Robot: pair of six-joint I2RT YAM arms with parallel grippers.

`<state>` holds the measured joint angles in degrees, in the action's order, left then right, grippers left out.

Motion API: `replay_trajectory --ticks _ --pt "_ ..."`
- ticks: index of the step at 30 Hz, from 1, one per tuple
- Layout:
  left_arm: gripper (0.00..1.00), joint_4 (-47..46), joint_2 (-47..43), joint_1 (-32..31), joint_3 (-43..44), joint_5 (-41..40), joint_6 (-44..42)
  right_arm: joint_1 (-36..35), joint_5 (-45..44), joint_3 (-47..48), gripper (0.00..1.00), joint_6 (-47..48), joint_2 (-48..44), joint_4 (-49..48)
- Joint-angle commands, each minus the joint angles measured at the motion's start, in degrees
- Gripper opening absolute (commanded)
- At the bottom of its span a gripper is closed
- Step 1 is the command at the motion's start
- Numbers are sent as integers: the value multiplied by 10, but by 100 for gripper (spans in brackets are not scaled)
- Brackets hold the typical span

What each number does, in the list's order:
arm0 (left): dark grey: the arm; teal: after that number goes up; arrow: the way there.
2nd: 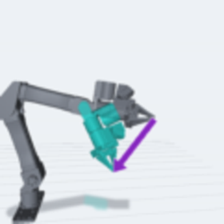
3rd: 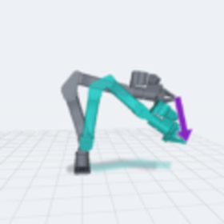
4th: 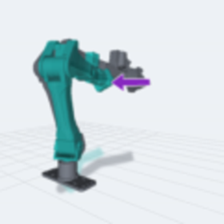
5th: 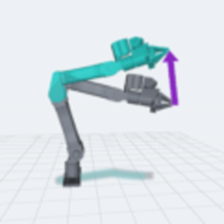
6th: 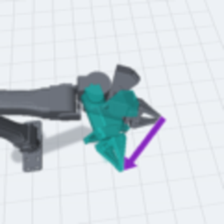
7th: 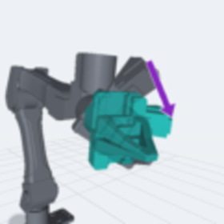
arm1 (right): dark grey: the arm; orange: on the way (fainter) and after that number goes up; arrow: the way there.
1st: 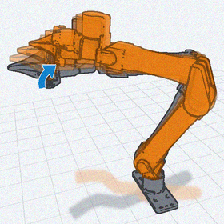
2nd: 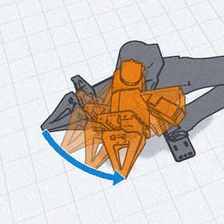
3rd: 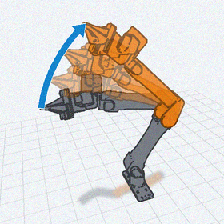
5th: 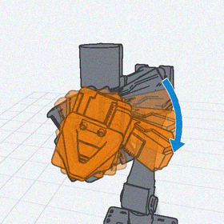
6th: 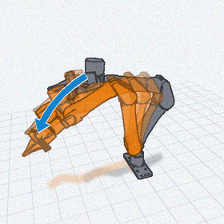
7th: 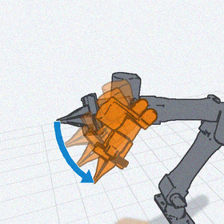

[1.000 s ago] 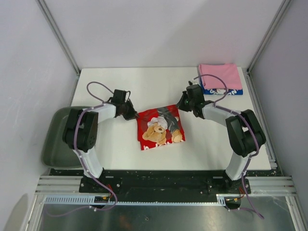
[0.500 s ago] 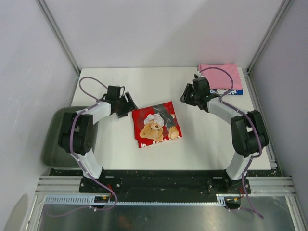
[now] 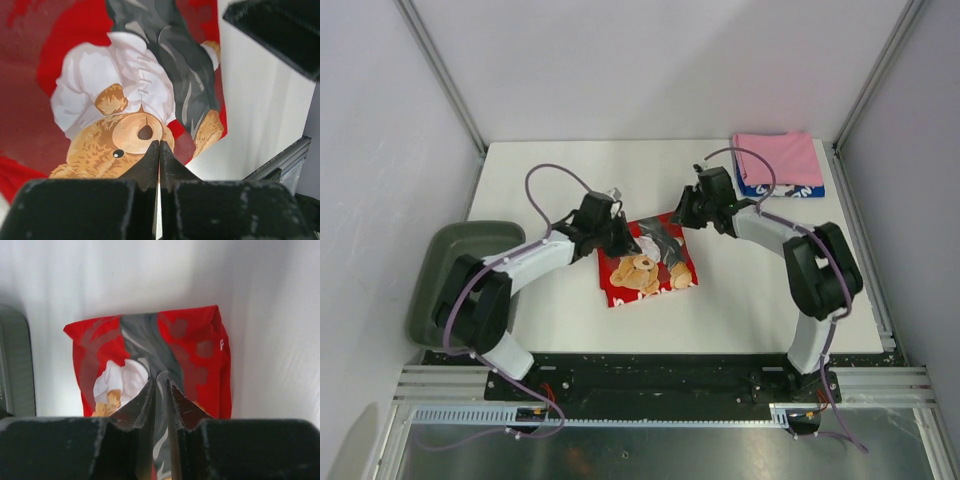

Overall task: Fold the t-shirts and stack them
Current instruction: Fold the long partially folded tshirt into a neat square

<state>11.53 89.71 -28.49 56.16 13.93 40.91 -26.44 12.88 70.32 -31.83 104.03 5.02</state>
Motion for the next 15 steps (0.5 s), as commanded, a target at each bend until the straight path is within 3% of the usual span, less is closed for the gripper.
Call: replay_trajectory --ticks 1,9,15 --pt "0 -19 35 -12 -8 18 27 17 62 37 18 -34 66 -92" --pt "0 -39 102 -8 -23 19 20 44 93 101 21 -85 180 -93" --pt "0 -41 96 9 -36 22 11 49 91 121 26 -58 170 -43"
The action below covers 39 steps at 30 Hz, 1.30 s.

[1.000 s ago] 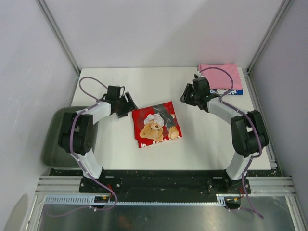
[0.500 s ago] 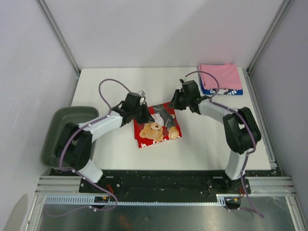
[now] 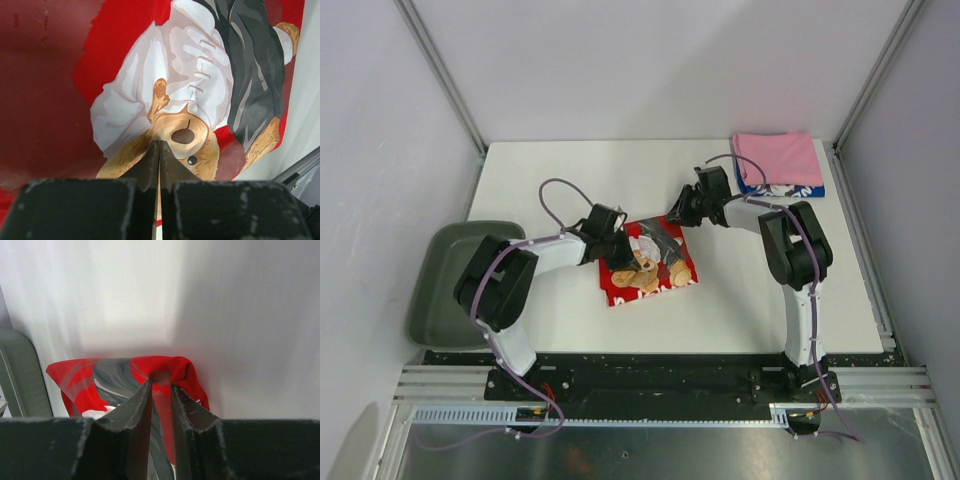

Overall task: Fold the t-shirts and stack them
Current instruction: Fold the long partially folded tshirt into a neat square, then put the neatly folded tshirt into the corner of the board with both arms

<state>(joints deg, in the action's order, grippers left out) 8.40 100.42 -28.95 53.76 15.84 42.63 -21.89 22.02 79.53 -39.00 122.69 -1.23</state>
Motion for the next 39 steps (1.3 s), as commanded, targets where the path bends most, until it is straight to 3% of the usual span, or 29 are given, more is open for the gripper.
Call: replay_trajectory --ticks 1,6,12,18,28,39 --pt "0 -10 -16 16 -12 6 -7 4 -2 29 26 20 -25 29" --pt "0 -10 -51 24 -8 23 -9 15 -40 29 28 51 -77 76" --pt "0 -10 -99 23 -7 55 -1 56 -193 34 28 71 -120 156" --pt "6 -10 -146 3 -22 102 1 90 -339 78 28 79 -81 214" --pt "13 -1 -231 2 -70 152 -20 120 -391 157 27 103 11 218" --pt "12 3 -223 4 -72 170 -34 129 -455 173 27 100 16 236"
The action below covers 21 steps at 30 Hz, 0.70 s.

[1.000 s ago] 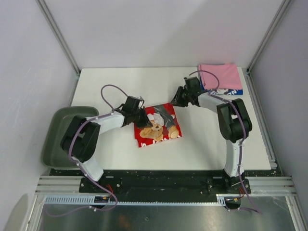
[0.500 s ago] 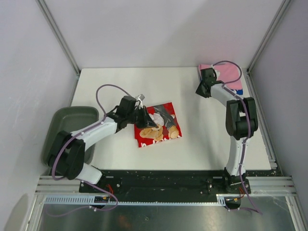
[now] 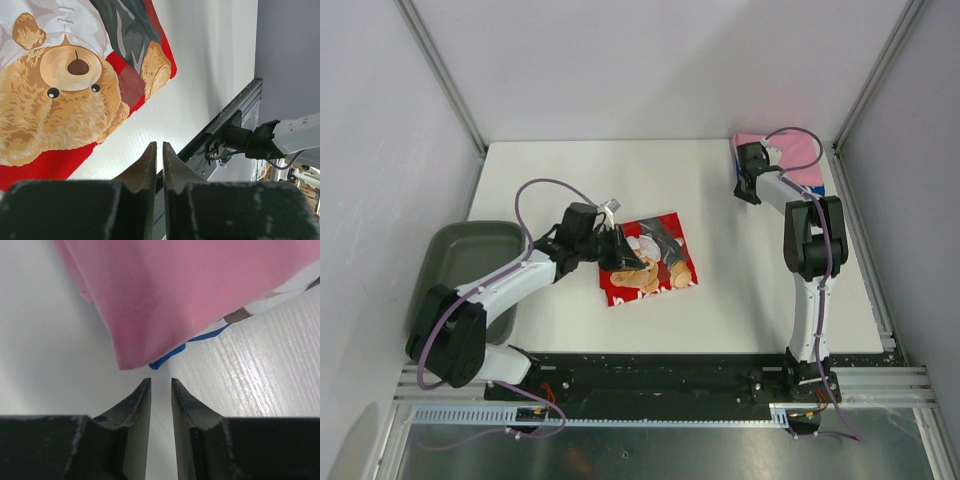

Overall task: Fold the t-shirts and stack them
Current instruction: Put the neatly folded tshirt into the corner of the board with both arms

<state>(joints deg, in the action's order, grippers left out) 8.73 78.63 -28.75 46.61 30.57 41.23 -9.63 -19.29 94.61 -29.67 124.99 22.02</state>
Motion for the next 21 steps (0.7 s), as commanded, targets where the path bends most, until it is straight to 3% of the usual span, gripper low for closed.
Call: replay_trajectory --ticks 1,21 --pt "12 0 -4 2 -1 23 -21 8 -40 22 27 8 -5 0" --pt "10 2 1 3 -6 33 -31 6 -26 46 28 16 15 -37"
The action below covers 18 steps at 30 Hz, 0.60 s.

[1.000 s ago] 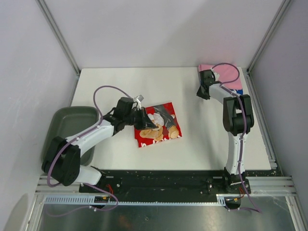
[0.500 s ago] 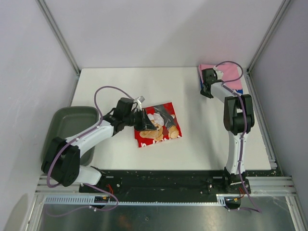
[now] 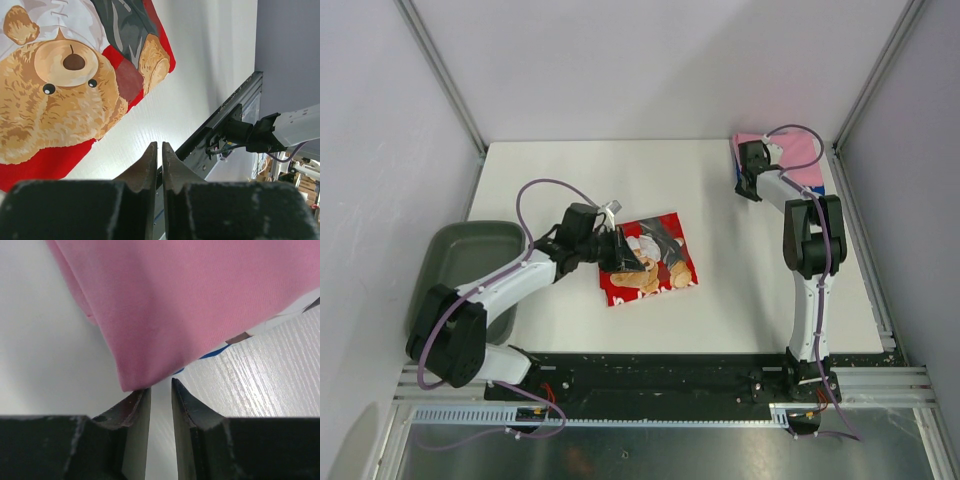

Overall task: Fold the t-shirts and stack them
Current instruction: Put the neatly folded tshirt into the corner of the board with both arms

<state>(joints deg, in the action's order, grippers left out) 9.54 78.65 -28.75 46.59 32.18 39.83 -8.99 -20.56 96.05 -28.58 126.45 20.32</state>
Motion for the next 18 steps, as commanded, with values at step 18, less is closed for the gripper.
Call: replay_trajectory --ticks 18 --pt "7 -7 8 3 -11 19 -15 7 -11 64 32 2 28 12"
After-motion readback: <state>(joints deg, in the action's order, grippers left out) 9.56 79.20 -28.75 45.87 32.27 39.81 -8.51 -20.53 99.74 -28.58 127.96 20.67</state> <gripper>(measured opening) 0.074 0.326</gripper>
